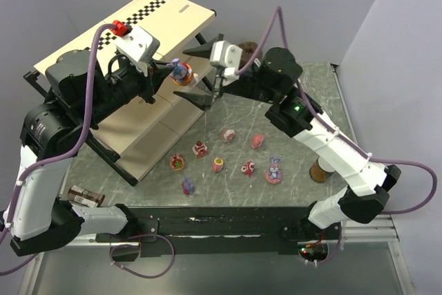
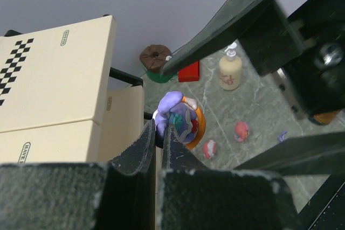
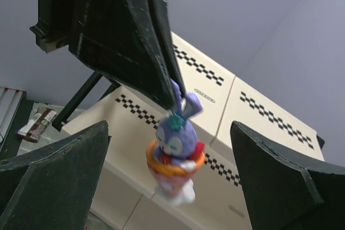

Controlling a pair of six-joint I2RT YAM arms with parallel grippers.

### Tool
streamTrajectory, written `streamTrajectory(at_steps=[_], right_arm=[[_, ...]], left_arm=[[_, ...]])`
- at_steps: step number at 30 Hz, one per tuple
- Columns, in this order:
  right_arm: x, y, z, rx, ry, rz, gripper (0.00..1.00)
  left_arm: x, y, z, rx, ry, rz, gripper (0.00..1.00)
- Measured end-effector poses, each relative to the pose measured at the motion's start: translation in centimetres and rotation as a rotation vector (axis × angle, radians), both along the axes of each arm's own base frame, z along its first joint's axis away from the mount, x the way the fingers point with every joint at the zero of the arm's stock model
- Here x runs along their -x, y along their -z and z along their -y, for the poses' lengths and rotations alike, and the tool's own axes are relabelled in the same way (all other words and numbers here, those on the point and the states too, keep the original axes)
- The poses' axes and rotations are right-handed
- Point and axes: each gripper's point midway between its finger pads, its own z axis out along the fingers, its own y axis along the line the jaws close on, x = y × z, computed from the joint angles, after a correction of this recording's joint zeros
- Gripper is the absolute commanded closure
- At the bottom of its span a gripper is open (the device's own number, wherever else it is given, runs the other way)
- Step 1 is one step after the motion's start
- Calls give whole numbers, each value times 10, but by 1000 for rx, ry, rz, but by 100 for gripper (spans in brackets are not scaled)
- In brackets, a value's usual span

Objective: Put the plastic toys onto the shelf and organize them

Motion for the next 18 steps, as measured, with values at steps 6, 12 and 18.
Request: streamTrajectory(at_steps=[6, 12, 18], right_arm=[[-14, 19, -23, 23, 59, -28, 9], [-37, 23, -31, -5, 202, -34, 17], [-43, 12, -30, -54, 292, -10, 78]], left_arm=[[3, -2, 5, 30, 23, -11, 99], [3, -3, 6, 44, 27, -19, 99], [1, -5, 5, 52, 13, -11, 93]])
